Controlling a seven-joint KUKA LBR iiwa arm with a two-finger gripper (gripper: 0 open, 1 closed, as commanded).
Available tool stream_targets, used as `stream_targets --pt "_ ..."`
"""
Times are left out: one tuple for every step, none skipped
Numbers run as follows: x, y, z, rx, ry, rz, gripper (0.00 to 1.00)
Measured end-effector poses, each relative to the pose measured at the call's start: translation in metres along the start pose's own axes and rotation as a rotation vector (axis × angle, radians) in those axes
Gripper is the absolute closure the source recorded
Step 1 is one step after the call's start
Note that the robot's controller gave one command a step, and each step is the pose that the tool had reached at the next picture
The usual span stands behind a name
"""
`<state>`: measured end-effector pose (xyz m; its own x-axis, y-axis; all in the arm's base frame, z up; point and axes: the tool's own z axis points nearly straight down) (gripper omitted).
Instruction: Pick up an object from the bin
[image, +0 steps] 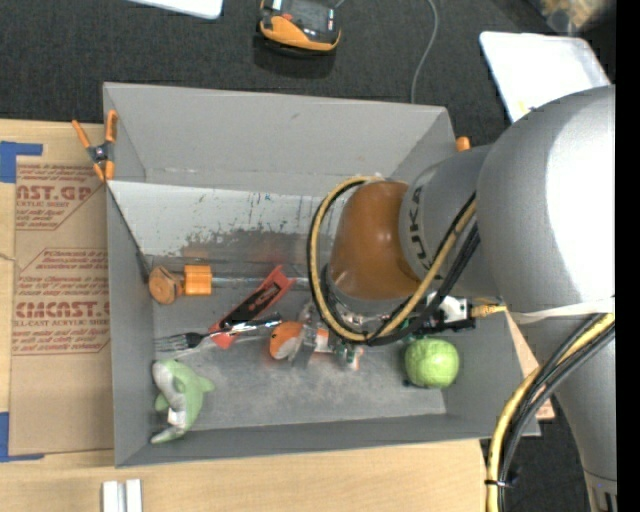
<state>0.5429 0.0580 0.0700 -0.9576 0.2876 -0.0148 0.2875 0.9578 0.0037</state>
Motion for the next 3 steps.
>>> stream_targets --pt "0.0 0.0 0.0 0.0 0.0 0.0 1.0" --pt "0.0 0.0 -0.012 0.0 0.001 -0.001 1.0" --pt "0.001 0.0 -0.06 0.003 0.008 -0.001 1.0"
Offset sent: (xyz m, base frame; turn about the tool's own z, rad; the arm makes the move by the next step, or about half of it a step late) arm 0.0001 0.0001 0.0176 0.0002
